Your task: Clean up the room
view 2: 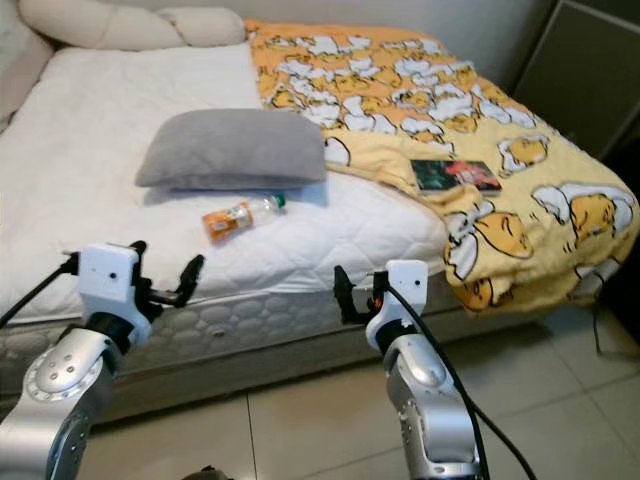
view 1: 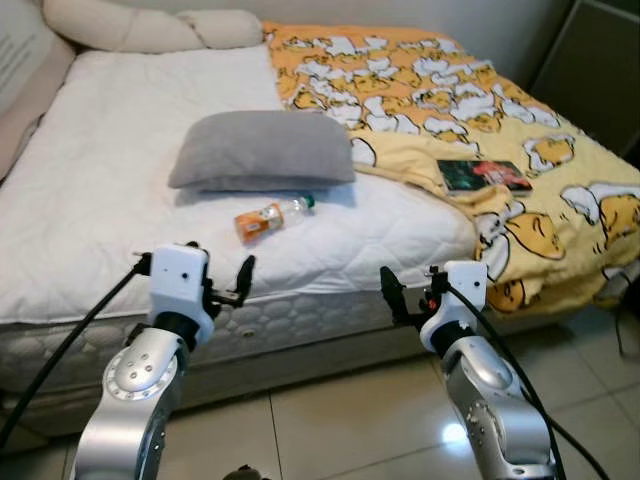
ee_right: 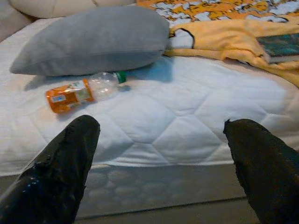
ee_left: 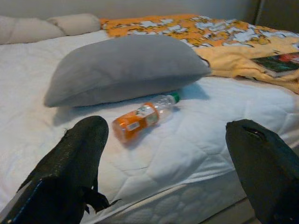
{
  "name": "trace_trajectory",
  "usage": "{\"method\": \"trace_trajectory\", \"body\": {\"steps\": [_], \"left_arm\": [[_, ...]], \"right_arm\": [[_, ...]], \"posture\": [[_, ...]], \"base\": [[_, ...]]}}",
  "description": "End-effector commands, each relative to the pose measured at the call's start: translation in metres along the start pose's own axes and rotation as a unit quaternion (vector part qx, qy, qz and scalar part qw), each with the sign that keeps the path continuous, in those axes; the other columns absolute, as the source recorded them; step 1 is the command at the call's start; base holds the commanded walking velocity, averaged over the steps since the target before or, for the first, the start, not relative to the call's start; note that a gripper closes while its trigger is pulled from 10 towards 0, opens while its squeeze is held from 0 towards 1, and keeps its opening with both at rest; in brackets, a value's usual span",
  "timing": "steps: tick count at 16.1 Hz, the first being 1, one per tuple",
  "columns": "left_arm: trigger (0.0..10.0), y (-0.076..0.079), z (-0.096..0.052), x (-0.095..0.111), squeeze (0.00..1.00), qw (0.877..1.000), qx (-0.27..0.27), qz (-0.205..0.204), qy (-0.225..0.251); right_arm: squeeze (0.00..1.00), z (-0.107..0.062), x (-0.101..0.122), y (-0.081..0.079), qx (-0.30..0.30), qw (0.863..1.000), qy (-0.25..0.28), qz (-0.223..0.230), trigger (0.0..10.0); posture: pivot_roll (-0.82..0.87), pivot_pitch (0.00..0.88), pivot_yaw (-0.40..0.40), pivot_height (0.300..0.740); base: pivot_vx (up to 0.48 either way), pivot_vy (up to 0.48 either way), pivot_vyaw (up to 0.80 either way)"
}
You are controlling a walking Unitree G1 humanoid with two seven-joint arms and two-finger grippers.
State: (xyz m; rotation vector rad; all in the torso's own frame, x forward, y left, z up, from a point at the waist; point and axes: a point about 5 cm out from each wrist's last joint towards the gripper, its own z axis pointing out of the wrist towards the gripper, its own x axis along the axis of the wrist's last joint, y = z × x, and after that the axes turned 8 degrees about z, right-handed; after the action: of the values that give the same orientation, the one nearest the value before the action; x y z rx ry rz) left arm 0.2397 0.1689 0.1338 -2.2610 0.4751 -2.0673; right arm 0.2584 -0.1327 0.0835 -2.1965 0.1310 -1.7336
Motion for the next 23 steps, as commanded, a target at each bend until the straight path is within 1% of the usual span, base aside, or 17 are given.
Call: {"method": "trace_trajectory", "body": {"steps": [1, 3, 6, 8, 9, 12, 17, 23], "left_arm": [[10.0, 0.0015, 0.0039, 0.0042, 0.00, 1.000, -0.008, 0.002, 0.010], [10.0, 0.0020, 0.0040, 0.0039, 0.00, 1.000, -0.008, 0.004, 0.011], [10.0, 0.0005, 0.0037, 0.0021, 0.00, 1.000, -0.006, 0.009, 0.009], [10.0, -0.0002, 0.0052, 0.0021, 0.00, 1.000, -0.005, 0.010, 0.008], [10.0, -0.0003, 0.0059, 0.0022, 0.00, 1.000, -0.005, 0.010, 0.008], [10.0, 0.0002, 0.0069, 0.0014, 0.00, 1.000, -0.007, 0.011, 0.008], [10.0, 0.0001, 0.0086, 0.0011, 0.00, 1.000, -0.012, 0.011, 0.011], [10.0, -0.0006, 0.0070, -0.0016, 0.00, 1.000, -0.020, 0.015, 0.010]], "right_arm": [[0.00, 0.0016, 0.0054, 0.0042, -0.002, 1.000, 0.009, -0.006, 10.0], [0.00, 0.0027, 0.0061, 0.0052, -0.002, 1.000, 0.008, -0.013, 10.0], [0.00, 0.0032, 0.0053, 0.0020, 0.010, 0.999, 0.006, -0.034, 10.0], [0.00, 0.0044, 0.0061, 0.0023, 0.012, 0.999, 0.007, -0.047, 10.0], [0.00, 0.0046, 0.0064, 0.0031, 0.010, 0.999, 0.007, -0.045, 10.0], [0.00, 0.0036, 0.0061, 0.0062, -0.001, 1.000, 0.012, -0.025, 10.0], [0.00, 0.0051, 0.0094, 0.0055, 0.005, 0.999, 0.020, -0.026, 10.0], [0.00, 0.0040, 0.0087, 0.0057, 0.011, 0.999, 0.018, -0.027, 10.0]], "posture": [[0.07, 0.000, -0.021, 0.740], [0.07, 0.000, -0.024, 0.740], [0.08, 0.000, -0.023, 0.740], [0.07, 0.000, -0.019, 0.740], [0.07, 0.000, -0.019, 0.740], [0.07, 0.000, -0.019, 0.740], [0.07, 0.000, -0.024, 0.740], [0.07, 0.000, -0.030, 0.740]], "base": [[0.300, 0.000, 0.00], [0.326, 0.000, 0.00], [0.351, 0.000, 0.00], [0.360, 0.000, 0.80], [0.360, 0.000, 0.80], [0.360, 0.000, 0.00], [0.362, 0.000, 0.00], [0.359, 0.000, 0.00]]}}
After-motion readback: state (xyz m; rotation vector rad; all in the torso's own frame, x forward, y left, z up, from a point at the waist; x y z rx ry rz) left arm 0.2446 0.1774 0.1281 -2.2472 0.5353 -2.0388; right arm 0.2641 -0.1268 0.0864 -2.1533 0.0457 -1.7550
